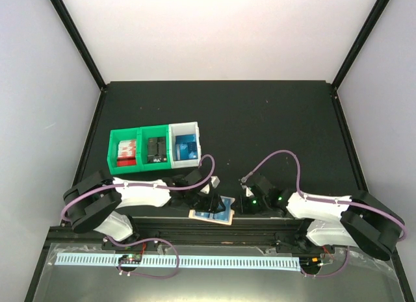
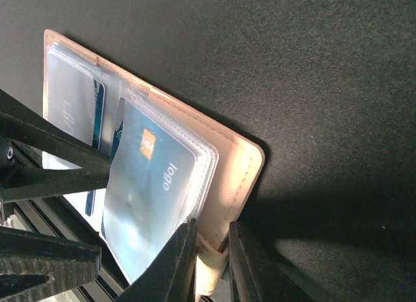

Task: Put the credit cards into the card holder
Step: Insert the credit card into the card holder.

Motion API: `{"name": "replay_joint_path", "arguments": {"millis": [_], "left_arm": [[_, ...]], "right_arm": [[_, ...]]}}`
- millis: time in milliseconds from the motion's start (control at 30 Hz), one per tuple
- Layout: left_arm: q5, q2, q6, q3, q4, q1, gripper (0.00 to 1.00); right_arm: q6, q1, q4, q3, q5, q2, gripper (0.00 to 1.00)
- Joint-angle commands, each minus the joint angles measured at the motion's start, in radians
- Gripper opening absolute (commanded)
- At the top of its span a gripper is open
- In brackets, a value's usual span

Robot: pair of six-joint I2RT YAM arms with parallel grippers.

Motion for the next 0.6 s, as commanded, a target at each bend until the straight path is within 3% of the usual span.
{"name": "replay_joint_path", "arguments": {"millis": [0, 233, 567], "left_arm": [[0.036, 0.020, 0.035, 0.017, -0.002, 0.000, 0.54], [-0.106, -0.077, 0.067, 0.045, -0.176, 0.003, 0.57], [-0.208, -0.188, 0.073, 0.048, -0.318, 0.009, 0.58]], "right_arm": [[0.022, 0.016, 0.026, 0.000, 0.005, 0.026, 0.18], [-0.052, 0.015, -0.177, 0.046, 0.182, -0.114, 0.21], [-0.299, 0.112, -0.239, 0.093, 0.180, -0.152, 0.37]]}}
